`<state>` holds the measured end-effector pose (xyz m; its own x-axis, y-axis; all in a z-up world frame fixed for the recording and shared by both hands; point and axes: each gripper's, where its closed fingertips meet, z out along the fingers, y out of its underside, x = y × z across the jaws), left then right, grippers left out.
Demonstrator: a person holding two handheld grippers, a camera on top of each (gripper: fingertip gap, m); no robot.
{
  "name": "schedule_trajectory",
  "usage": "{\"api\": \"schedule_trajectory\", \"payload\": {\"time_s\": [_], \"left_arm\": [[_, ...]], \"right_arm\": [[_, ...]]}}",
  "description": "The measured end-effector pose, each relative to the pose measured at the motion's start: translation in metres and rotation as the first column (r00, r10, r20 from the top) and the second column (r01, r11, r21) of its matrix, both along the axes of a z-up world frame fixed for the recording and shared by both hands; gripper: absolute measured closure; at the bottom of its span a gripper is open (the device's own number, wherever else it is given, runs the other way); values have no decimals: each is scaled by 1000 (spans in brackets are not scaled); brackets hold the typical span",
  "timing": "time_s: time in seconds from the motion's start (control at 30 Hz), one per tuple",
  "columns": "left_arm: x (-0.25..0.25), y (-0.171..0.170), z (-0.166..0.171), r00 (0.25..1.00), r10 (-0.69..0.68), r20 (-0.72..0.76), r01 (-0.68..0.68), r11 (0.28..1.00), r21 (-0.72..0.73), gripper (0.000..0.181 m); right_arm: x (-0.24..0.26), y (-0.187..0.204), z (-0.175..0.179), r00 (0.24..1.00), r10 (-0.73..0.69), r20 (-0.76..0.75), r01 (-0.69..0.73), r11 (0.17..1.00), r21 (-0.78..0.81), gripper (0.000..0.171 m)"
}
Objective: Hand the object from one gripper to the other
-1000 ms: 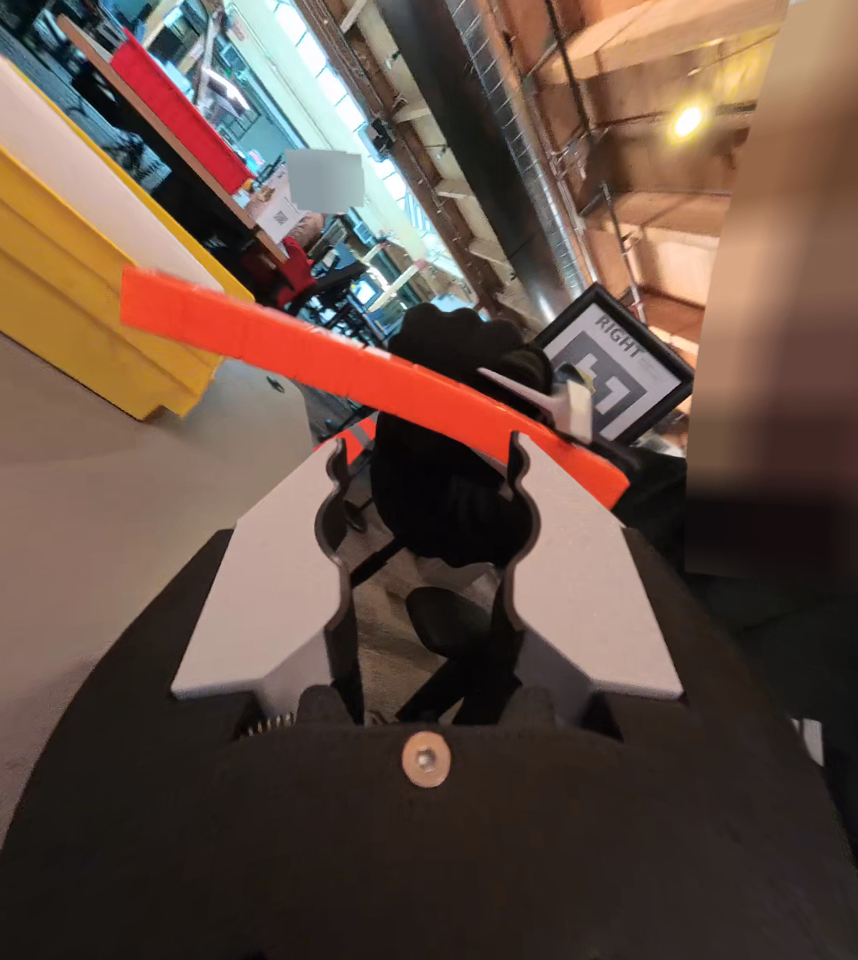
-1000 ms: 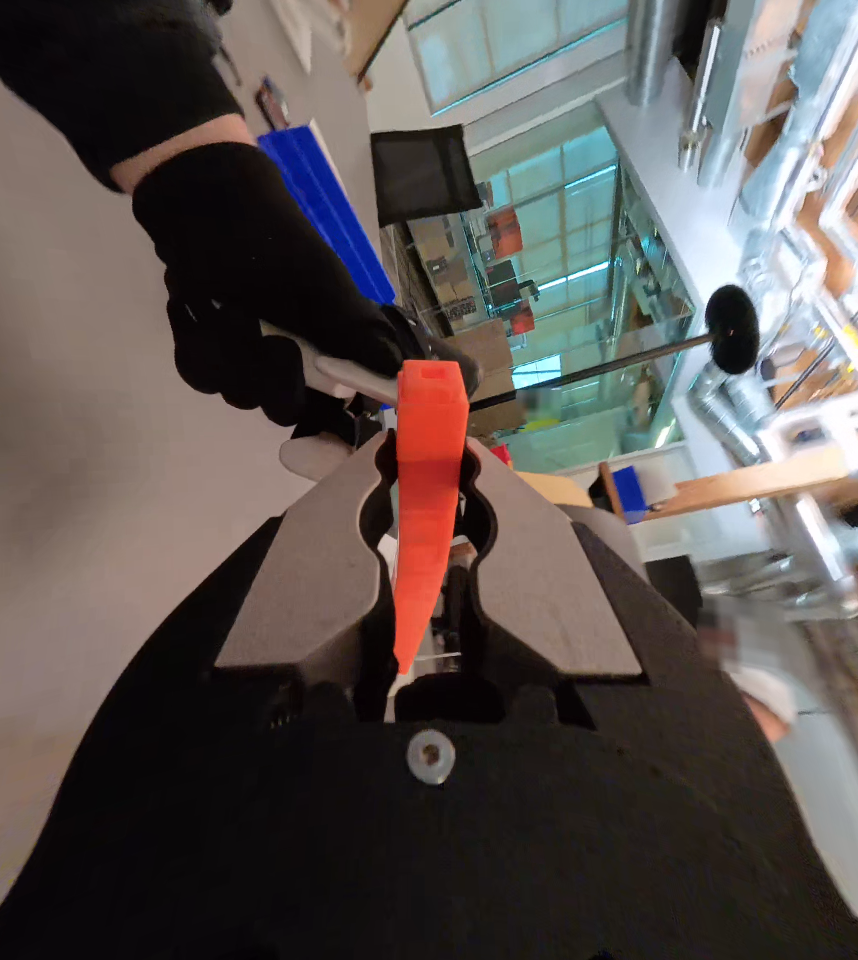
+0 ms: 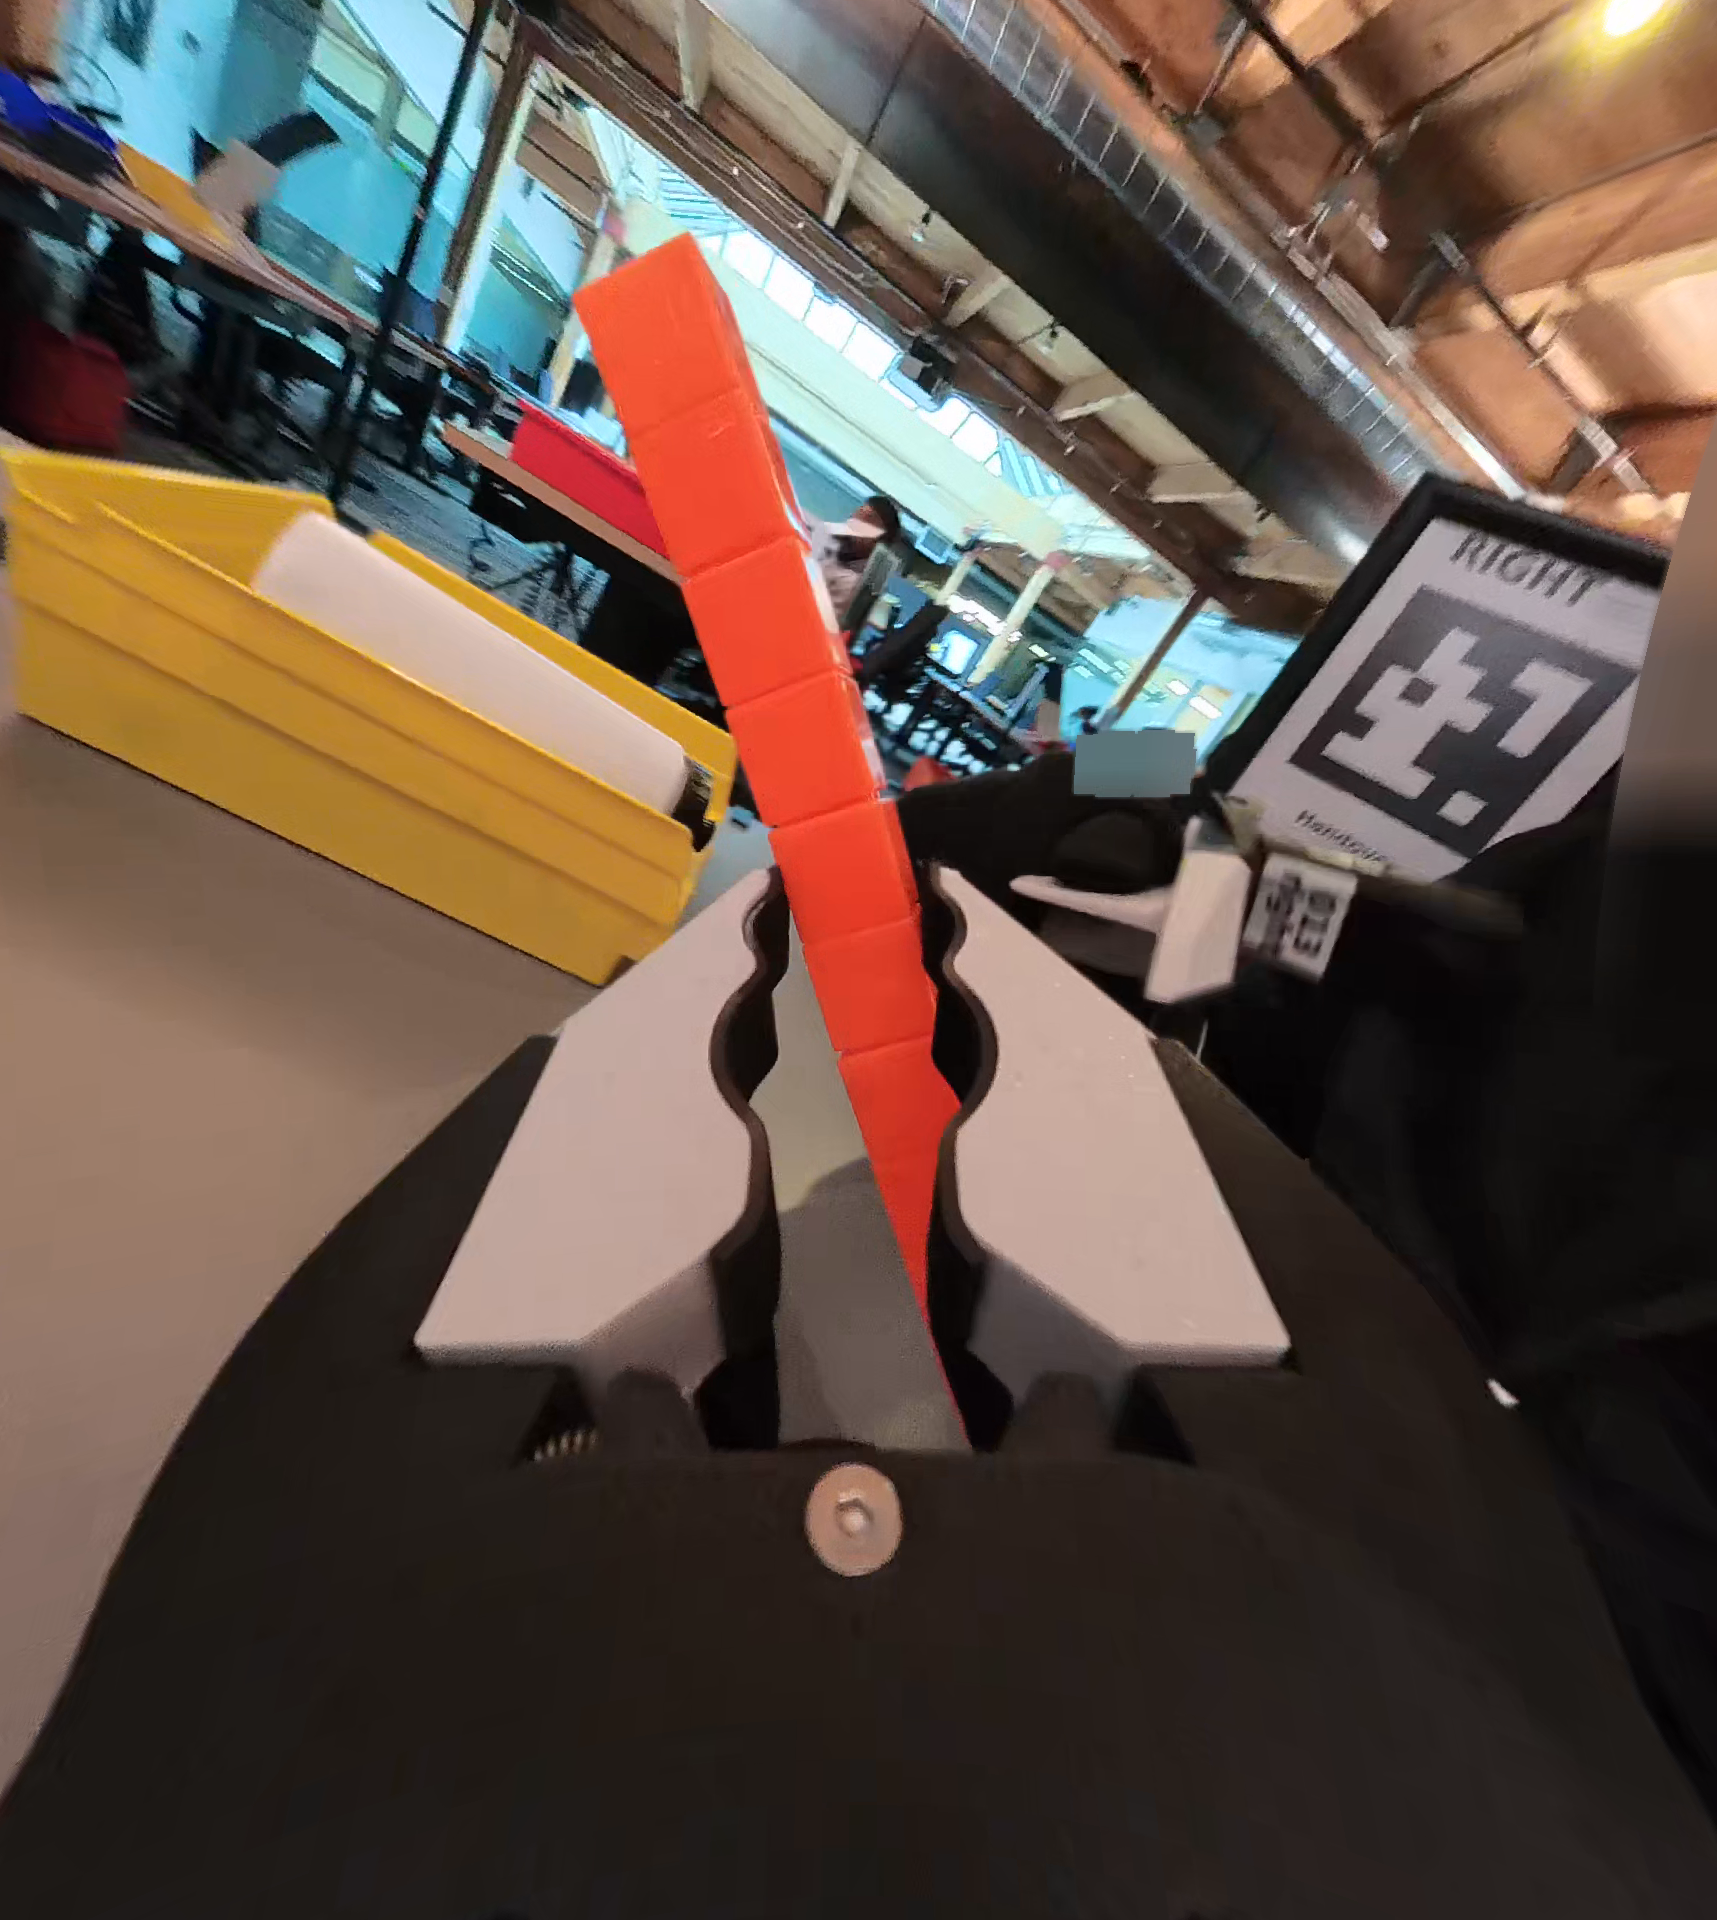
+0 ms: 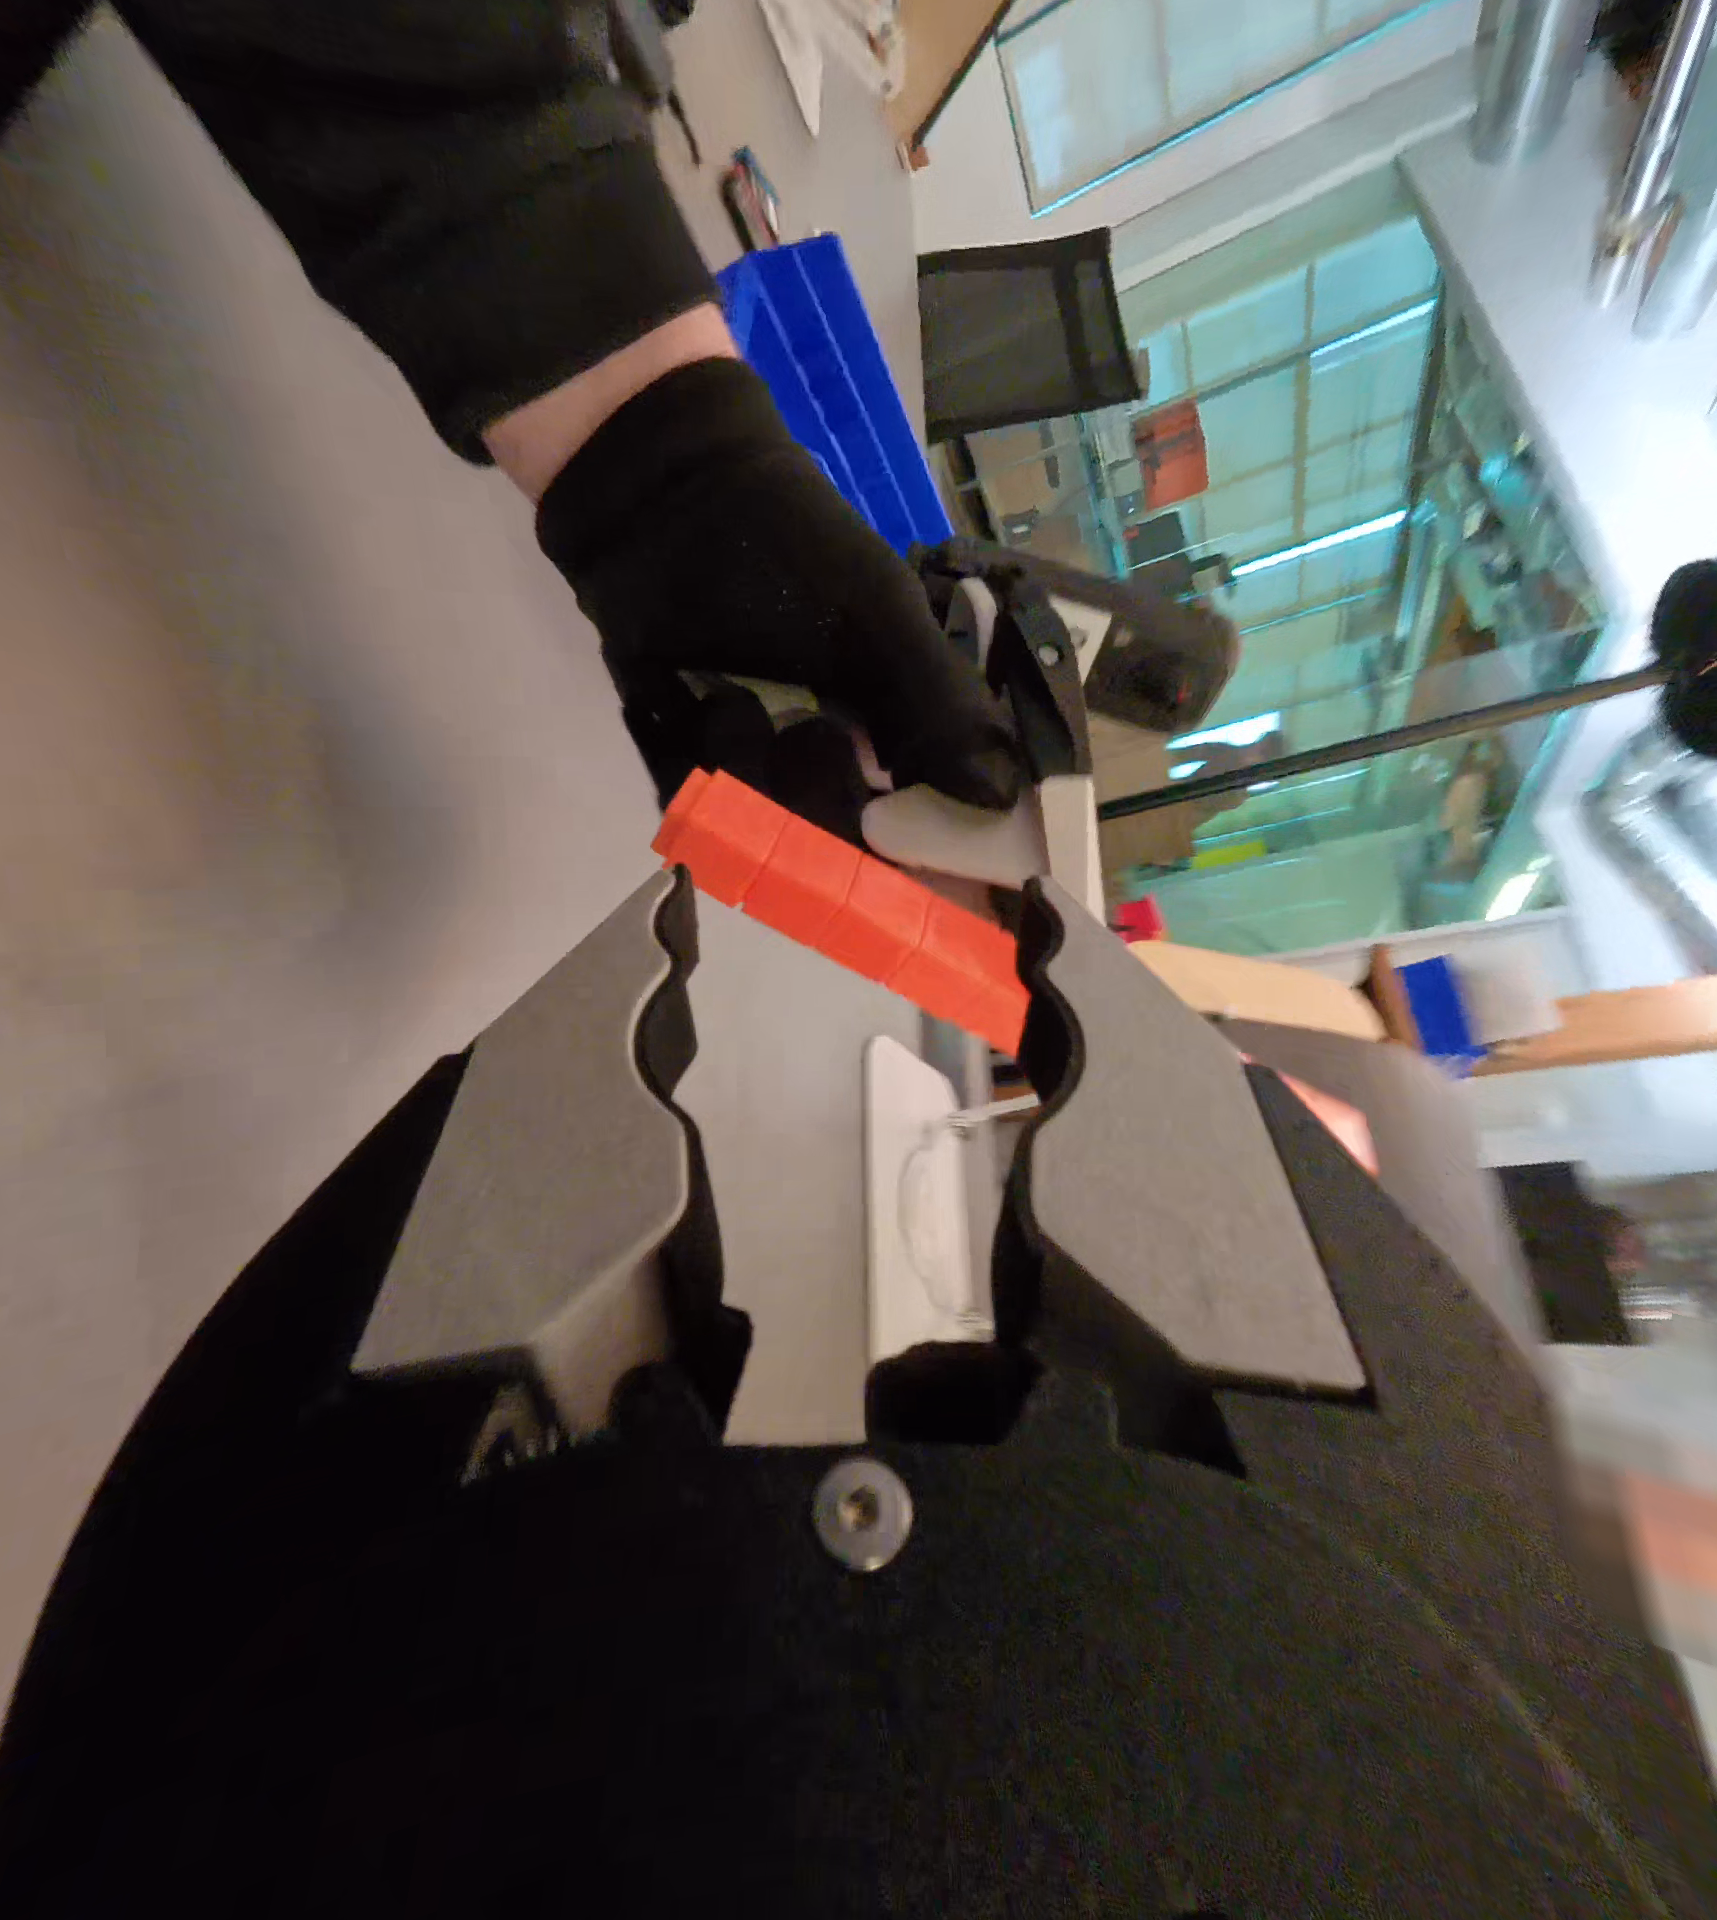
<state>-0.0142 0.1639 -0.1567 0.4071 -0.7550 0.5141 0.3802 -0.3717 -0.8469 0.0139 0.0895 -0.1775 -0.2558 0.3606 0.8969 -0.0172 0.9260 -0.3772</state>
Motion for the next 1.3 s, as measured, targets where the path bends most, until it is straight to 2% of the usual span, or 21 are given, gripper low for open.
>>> {"api": "schedule_trajectory", "payload": {"time_s": [0.07,0.13,0.2,0.27,0.33,0.4,0.5,0.6,0.63,0.67,0.77,0.83,0.9,0.97,1.07,1.13,1.17,1.23,1.27,1.3], "left_arm": [[-6,-1,8,999,33,-22,-32,998,54,159],[-7,-2,12,997,56,-56,-51,994,96,159],[-2,-6,16,995,51,-91,-38,990,139,159],[5,-10,19,990,54,-131,-29,983,182,159],[13,-13,18,984,44,-173,-8,979,202,160],[21,-15,15,977,32,-210,13,977,213,160],[30,-16,11,968,19,-251,38,975,221,160],[34,-15,6,960,18,-278,46,974,222,161],[35,-16,5,959,14,-282,51,974,219,161],[36,-15,3,958,16,-286,48,975,217,161],[36,-14,0,960,14,-279,48,975,216,161],[35,-14,-1,966,-2,-257,53,980,192,161],[29,-12,1,978,-11,-210,46,986,162,154],[22,-18,15,995,-63,-83,74,987,141,146],[11,-28,35,994,-95,49,87,987,138,140],[9,-31,40,995,-85,60,77,989,130,137],[10,-32,40,994,-88,60,81,991,106,137],[13,-33,33,989,-121,81,120,993,19,132],[14,-35,31,981,-152,121,156,988,-21,130],[13,-38,33,964,-185,192,197,980,-41,120]], "right_arm": [[2,11,12,1000,-23,12,25,971,-238,119],[1,26,24,999,-34,14,37,875,-483,124],[-5,49,30,996,-79,36,82,723,-686,121],[-9,63,37,997,-66,29,59,533,-844,116],[-12,74,42,999,-47,12,29,388,-921,113],[-14,73,49,1000,-7,-21,-18,302,-953,116],[-17,64,55,996,69,-56,-71,237,-969,123],[-20,59,57,990,123,-70,-92,182,-979,139],[-20,59,56,988,135,-72,-95,174,-980,149],[-20,58,56,987,147,-69,-93,170,-981,150],[-21,56,53,986,153,-59,-89,198,-976,152],[-22,56,52,990,133,-52,-85,254,-963,152],[-21,56,51,995,90,-48,-78,371,-925,152],[-20,59,48,999,24,-40,-46,518,-854,152],[-20,65,42,994,-98,-44,50,781,-623,152],[-20,73,33,980,-192,-60,158,920,-359,152],[-20,76,30,973,-218,-77,196,955,-223,152],[-19,81,34,956,-252,-150,249,968,-39,151],[-18,83,37,951,-256,-173,267,963,41,151],[-18,82,38,952,-243,-186,265,958,106,151]]}}
